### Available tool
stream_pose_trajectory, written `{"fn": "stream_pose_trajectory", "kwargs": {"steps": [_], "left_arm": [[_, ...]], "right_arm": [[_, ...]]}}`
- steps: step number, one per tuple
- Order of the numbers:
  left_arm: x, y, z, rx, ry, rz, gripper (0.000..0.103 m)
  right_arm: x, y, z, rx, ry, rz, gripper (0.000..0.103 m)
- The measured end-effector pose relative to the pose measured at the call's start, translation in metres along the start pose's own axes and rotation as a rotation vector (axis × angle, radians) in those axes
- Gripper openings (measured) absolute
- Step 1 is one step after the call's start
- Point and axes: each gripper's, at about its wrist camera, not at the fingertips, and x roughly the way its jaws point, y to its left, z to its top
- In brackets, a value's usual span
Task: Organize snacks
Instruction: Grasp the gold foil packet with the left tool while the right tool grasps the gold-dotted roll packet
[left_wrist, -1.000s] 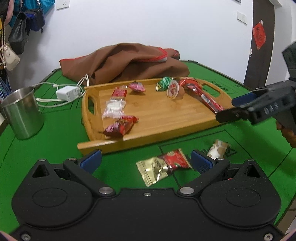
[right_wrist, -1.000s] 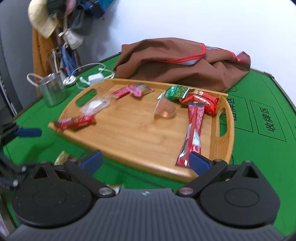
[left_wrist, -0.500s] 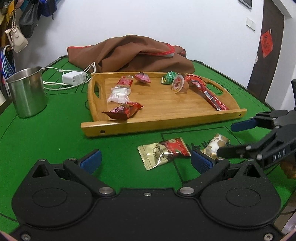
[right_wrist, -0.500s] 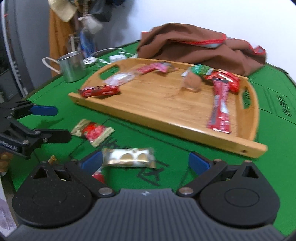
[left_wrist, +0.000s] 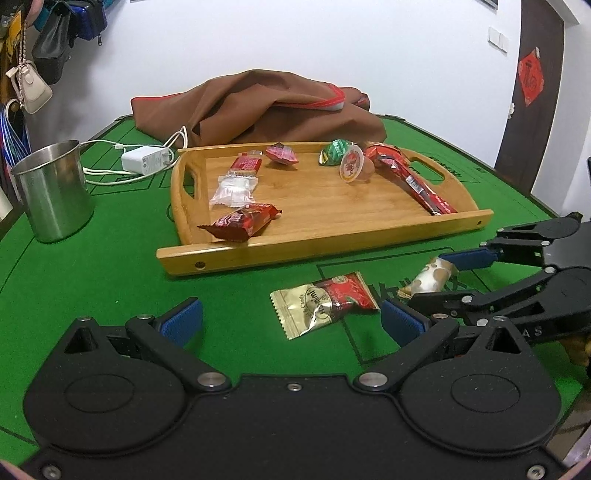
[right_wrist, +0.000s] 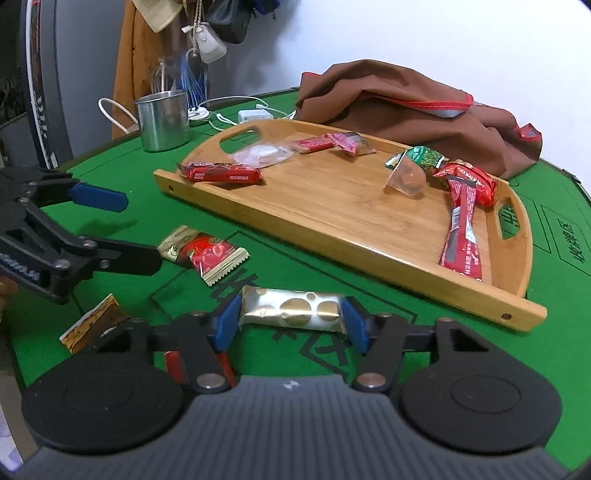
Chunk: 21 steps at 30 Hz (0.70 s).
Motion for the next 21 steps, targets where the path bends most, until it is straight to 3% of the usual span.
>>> {"fn": "stream_pose_trajectory", "kwargs": {"steps": [5,10,16,18,21], "left_arm": [[0.008,-0.012,0.004,0.002,0.009,-0.021,0.103],[0.018,-0.024,0.007,0.014,0.027,0.028,0.098],[0.028,-0.026,0.01,0.002,0.053,0.053,0.078],[0.034,-0.023,0.011,-0.011,0.072,0.024,0.069],[0.036,-0.025,0.013,0.041,0.066,0.025,0.056]], "right_arm": [[-0.003,-0.002,-0.002,0.001,0.002,0.011,0.057],[-0.007,-0.008,-0.005,0.019,0.001,0.01,0.059],[-0.014,-0.017,-0.01,0.044,0.003,0.011,0.059],[-0.016,-0.019,-0.011,0.051,0.003,0.018,0.059],[-0.018,-0.019,-0.013,0.054,0.001,0.021,0.059]]}}
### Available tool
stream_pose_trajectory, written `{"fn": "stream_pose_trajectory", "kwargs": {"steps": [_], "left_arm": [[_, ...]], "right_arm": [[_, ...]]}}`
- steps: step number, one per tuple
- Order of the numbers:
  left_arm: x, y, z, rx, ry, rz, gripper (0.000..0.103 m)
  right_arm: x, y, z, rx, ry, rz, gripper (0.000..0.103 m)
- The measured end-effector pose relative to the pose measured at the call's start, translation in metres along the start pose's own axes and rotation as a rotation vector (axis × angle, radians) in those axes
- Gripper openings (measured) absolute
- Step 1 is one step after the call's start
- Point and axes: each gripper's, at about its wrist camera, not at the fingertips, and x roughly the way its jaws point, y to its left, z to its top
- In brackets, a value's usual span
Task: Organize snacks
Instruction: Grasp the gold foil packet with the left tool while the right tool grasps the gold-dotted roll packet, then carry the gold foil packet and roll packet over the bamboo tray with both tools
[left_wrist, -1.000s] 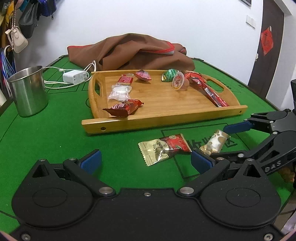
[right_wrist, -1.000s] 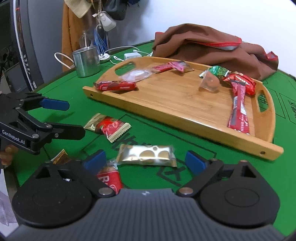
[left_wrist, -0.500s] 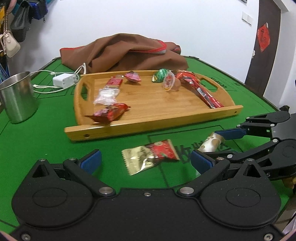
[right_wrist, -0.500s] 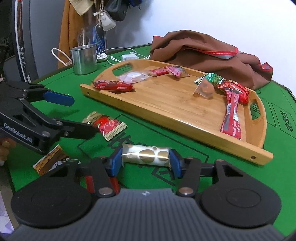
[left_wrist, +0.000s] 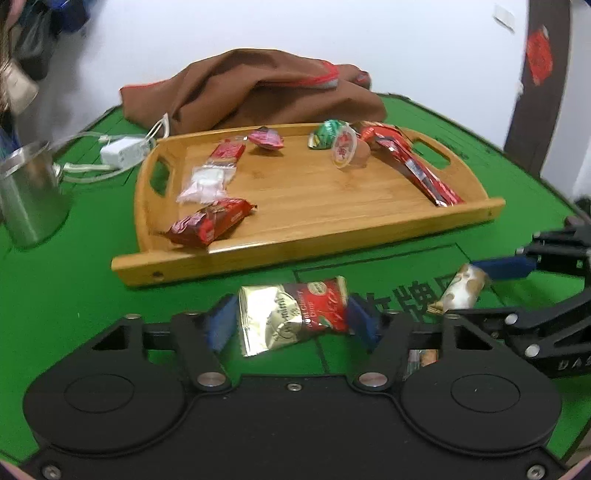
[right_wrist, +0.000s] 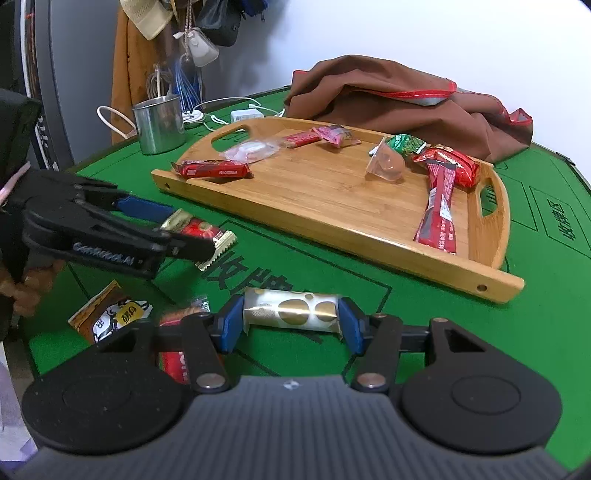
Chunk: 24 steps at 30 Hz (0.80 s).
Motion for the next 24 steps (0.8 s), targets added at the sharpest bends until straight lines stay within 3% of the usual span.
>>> {"fn": "stream_pose_trajectory", "kwargs": {"steps": [5,8,24], "left_arm": [[-0.008,-0.011,-0.003,0.093,-0.034,0.009,0.046],[-0.012,-0.012,-0.004,0.088,-0.043,-0.007,0.038],[-0.044,-0.015,0.009,0.09,-0.146,-0.031,0.038]], "right_arm": [[-0.002,-0.003,-0.001,0.015,-0.002,0.012,0.059],[-0.001,-0.003,-0.001,0.016,-0.002,0.008,0.059],[-0.016,-0.013,0.013,0.063,-0.062,-0.001,0.059]]}}
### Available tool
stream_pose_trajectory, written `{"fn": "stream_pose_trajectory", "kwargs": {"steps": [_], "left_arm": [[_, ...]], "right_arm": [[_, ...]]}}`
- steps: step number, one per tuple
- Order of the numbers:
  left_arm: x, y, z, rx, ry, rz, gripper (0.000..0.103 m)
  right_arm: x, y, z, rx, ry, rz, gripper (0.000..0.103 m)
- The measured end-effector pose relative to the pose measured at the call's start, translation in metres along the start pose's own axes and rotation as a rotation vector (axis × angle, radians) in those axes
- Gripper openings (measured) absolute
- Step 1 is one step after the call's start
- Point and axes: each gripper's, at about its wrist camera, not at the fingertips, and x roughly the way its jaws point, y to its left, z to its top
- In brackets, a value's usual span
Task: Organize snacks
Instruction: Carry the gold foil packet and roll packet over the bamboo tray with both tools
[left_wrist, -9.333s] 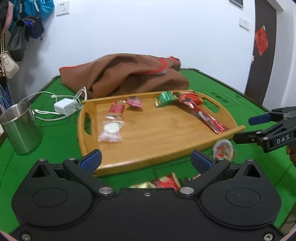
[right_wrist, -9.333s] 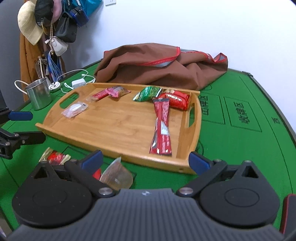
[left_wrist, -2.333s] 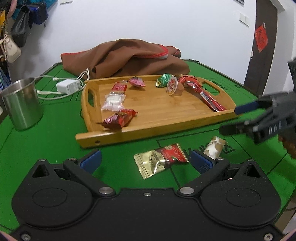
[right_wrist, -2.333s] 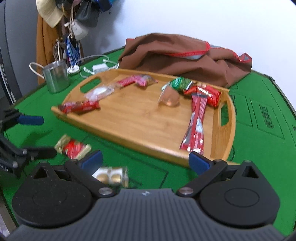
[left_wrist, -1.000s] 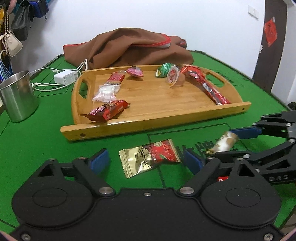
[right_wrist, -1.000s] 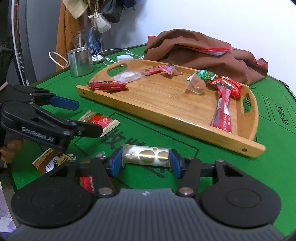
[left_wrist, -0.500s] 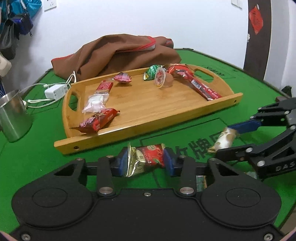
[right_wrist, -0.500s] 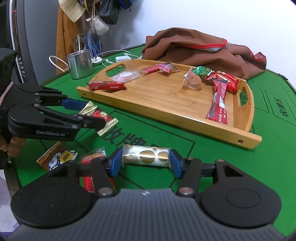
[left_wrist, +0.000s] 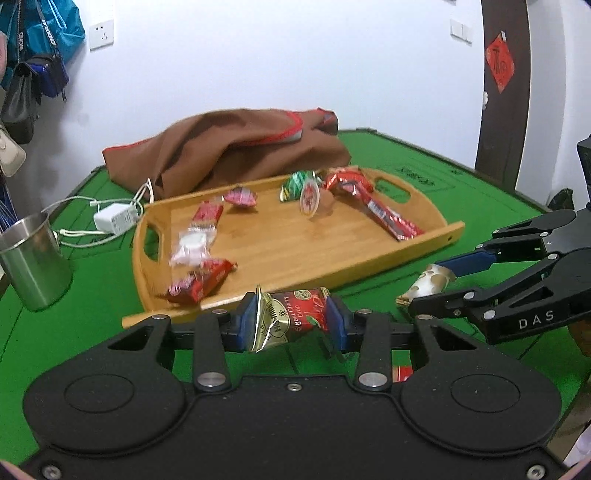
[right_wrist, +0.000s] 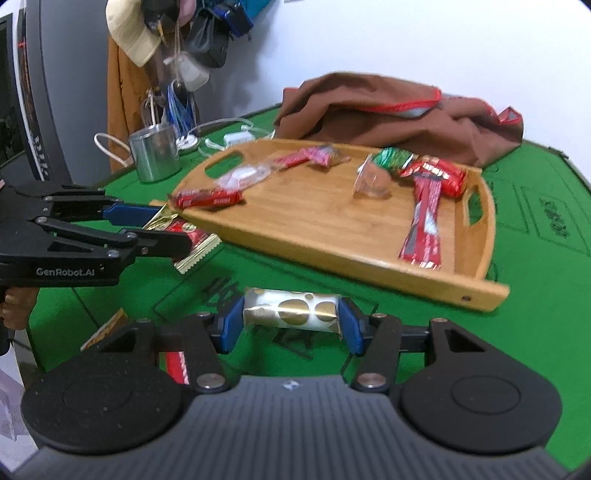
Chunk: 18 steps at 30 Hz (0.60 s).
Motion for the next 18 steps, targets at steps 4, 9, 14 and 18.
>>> {"fn": "stream_pose_trajectory", "kwargs": {"steps": [4,9,14,18], "left_arm": [[0.002,0.003,0.007,-0.017,-0.013,0.002,0.038],[0.008,0.005,0.014,-0.018,-0.017,0.0,0.039],[0.02,0.007,0.026,0.01,-0.016,0.012,0.039],[0.036,0.015,0.038,-0.016,0.001,-0.016,0.039]], "right_arm": [[-0.004,-0.004,0.008,0.008,-0.023,-0.012,0.059],[-0.003,-0.011,0.018,0.011,-0.027,-0.024,0.059],[0.002,-0.019,0.034,0.018,-0.042,-0.028,0.059],[0.015,-0.034,0.046,0.063,-0.026,-0.028,0.059]]}}
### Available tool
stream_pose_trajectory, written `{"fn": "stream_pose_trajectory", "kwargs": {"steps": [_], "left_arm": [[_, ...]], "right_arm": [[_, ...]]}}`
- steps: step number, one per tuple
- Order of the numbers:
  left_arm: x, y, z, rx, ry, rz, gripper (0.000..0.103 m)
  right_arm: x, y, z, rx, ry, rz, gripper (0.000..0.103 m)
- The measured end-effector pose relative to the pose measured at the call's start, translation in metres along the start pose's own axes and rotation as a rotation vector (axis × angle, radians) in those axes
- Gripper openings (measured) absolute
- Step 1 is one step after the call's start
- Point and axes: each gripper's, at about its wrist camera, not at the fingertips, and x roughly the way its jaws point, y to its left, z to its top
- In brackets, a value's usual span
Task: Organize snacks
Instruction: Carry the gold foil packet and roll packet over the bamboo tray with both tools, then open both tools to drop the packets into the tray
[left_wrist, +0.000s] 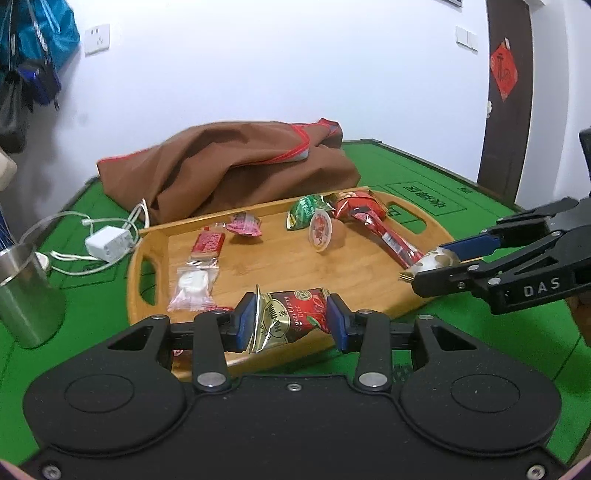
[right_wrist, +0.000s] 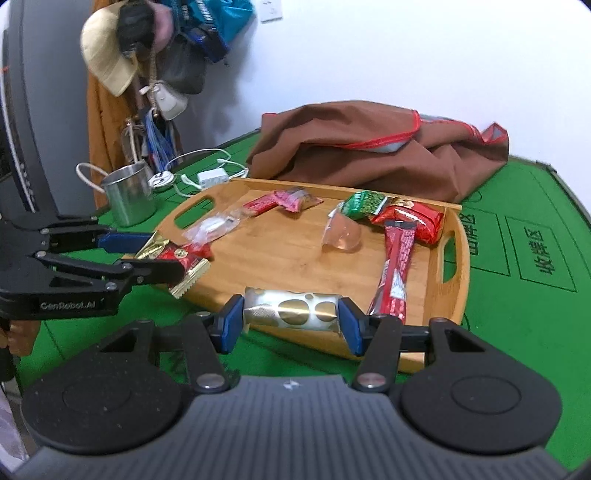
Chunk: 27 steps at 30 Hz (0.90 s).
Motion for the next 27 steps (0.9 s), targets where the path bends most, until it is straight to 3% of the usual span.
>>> {"fn": "stream_pose_trajectory", "kwargs": {"steps": [9,18,27], "left_arm": [[0.034,0.011,0.022,0.002,0.017,-0.001,0.039],[0.067,0.034,0.037,-0.047,0.036,0.03,0.035],[0.082,0.047,0.034,-0.061,0.056,0.046,0.035]], "right_arm": [[0.035,-0.01,0.019,0.0,0.049,-0.004,0.059],[0.063,-0.004,0.064,-0.024,0.031,0.012,0.059],[0.106,-0.006,0.086,0.0,0.06,0.026,0.059]]}}
